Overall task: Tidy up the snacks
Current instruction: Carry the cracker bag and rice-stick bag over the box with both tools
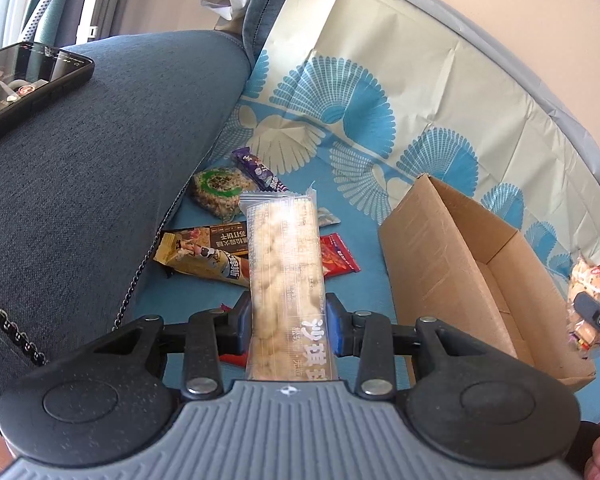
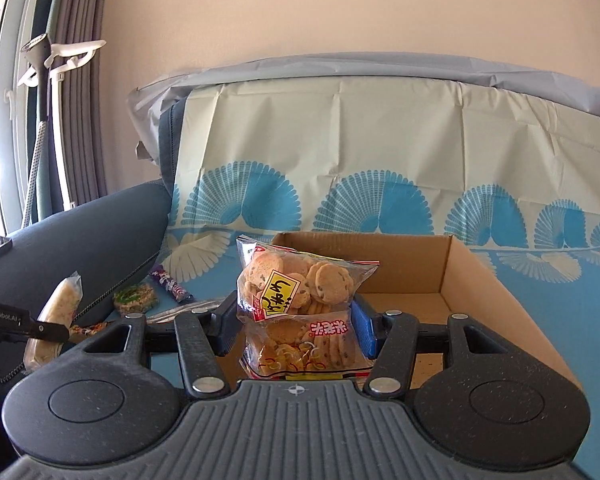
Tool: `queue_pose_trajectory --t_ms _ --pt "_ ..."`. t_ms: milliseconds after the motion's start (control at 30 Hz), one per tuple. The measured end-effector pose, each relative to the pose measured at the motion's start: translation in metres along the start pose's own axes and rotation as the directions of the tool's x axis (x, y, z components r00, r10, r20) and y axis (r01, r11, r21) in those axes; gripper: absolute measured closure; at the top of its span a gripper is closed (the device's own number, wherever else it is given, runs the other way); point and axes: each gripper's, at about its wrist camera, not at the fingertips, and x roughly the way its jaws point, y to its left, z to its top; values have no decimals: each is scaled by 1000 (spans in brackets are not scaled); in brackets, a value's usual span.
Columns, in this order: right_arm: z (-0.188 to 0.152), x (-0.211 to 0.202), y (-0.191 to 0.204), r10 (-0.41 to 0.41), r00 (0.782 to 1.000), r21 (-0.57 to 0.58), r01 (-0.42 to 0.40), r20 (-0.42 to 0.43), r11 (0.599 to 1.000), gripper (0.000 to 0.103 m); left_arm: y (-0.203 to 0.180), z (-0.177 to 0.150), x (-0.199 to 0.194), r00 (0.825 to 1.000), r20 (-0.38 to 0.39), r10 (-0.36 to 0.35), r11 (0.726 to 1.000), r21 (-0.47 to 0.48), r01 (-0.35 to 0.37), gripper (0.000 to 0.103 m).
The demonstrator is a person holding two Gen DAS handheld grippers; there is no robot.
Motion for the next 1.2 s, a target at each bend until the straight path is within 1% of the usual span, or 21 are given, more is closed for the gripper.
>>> queue_pose_trajectory --t_ms 100,167,267,333,367,467,500,533,600,767,1000,1200 --pt "6 -3 -17 -16 1000 65 15 12 998 45 -8 -3 -1 1000 -1 19 1000 22 -19 63" --pt "14 -6 -31 -56 998 92 52 32 994 45 -16 -3 -2 999 11 38 998 52 -38 63" --pt "27 -5 -49 -81 994 87 75 73 993 45 -29 -7 -7 998 31 53 995 83 -55 63" --pt "30 -2 -62 -115 989 73 108 95 991 45 -37 -10 -9 998 28 53 994 96 -56 63" --pt "29 0 -69 -127 987 89 119 94 989 45 -41 -11 -9 998 23 51 994 100 -53 63" --pt "17 9 -90 -161 986 211 150 39 966 46 -54 -14 -10 999 6 38 993 109 -39 63" --pt "15 10 -94 -161 986 235 149 33 960 46 -58 -15 -10 999 -2 32 994 105 -32 63" --pt "15 10 -95 -159 986 249 143 46 958 46 -62 -16 -10 1000 -10 27 995 101 -25 63" --pt "13 10 -95 -149 987 255 130 57 958 46 -73 -15 -7 1000 -20 14 995 101 -12 63" --pt "10 16 -97 -112 993 264 98 42 960 46 -109 -5 2 999 -21 -43 993 107 44 63" --pt "11 20 -95 -84 996 273 71 38 959 45 -175 11 11 990 -6 -139 977 163 138 63" --pt "10 19 -96 -69 997 273 55 41 960 45 -215 20 23 983 -1 -183 966 186 180 63"
